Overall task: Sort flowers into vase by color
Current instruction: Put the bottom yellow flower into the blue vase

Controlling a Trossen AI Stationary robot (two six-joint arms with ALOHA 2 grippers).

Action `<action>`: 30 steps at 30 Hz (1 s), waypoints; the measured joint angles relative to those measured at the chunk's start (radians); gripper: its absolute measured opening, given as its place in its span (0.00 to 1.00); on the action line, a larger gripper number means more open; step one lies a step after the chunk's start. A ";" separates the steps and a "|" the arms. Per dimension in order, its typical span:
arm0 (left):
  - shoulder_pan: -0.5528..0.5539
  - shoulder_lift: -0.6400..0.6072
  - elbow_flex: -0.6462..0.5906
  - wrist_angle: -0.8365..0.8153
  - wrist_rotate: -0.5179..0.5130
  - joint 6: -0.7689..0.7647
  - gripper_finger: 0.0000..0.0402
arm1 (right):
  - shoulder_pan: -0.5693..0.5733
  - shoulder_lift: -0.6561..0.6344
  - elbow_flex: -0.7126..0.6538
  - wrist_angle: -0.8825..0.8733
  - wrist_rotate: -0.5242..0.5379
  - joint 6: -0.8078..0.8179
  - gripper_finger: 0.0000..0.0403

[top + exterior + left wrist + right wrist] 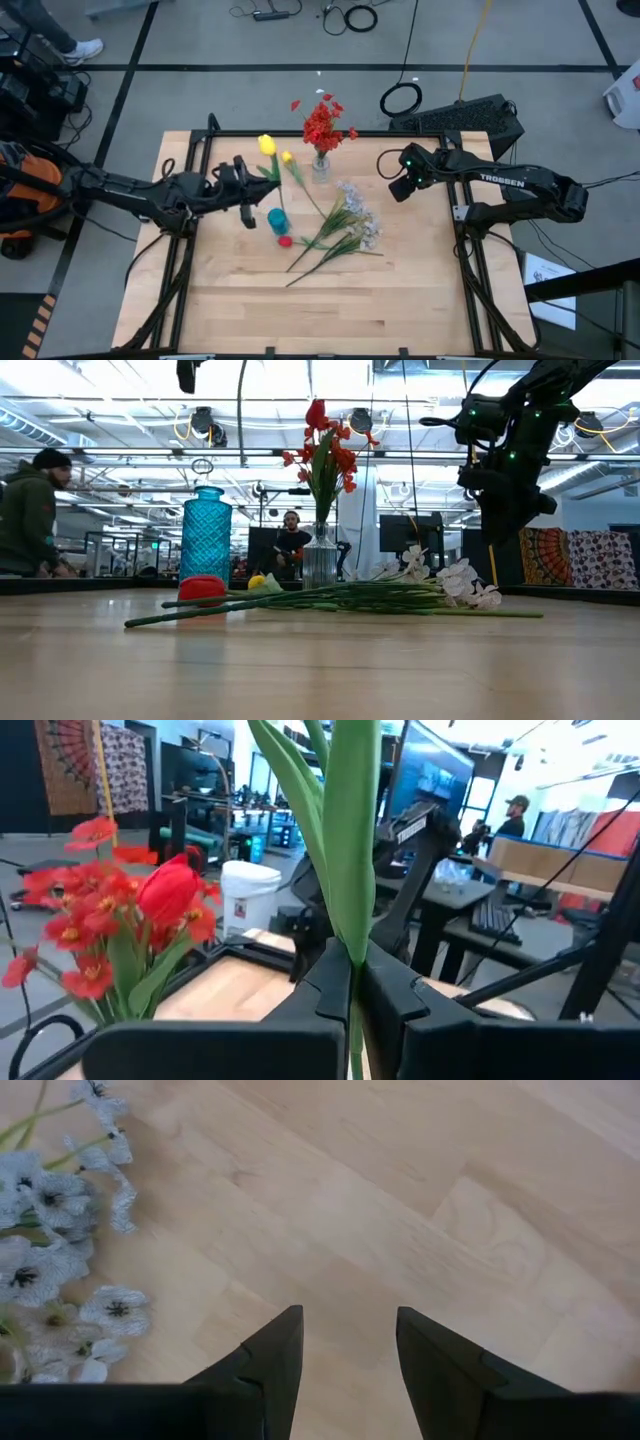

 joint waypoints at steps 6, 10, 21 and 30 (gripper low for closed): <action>-0.013 -0.002 -0.013 -0.016 0.006 0.069 0.03 | 0.000 0.000 0.000 0.008 -0.002 0.000 0.38; -0.023 -0.008 -0.012 -0.017 0.003 0.135 0.03 | 0.000 0.000 0.000 0.032 0.000 -0.001 0.38; -0.021 -0.096 -0.011 -0.083 -0.020 0.190 0.03 | 0.000 0.000 0.000 0.073 -0.001 0.015 0.38; -0.021 -0.113 -0.010 -0.193 -0.057 0.198 0.03 | 0.000 0.000 0.000 0.083 -0.003 0.024 0.38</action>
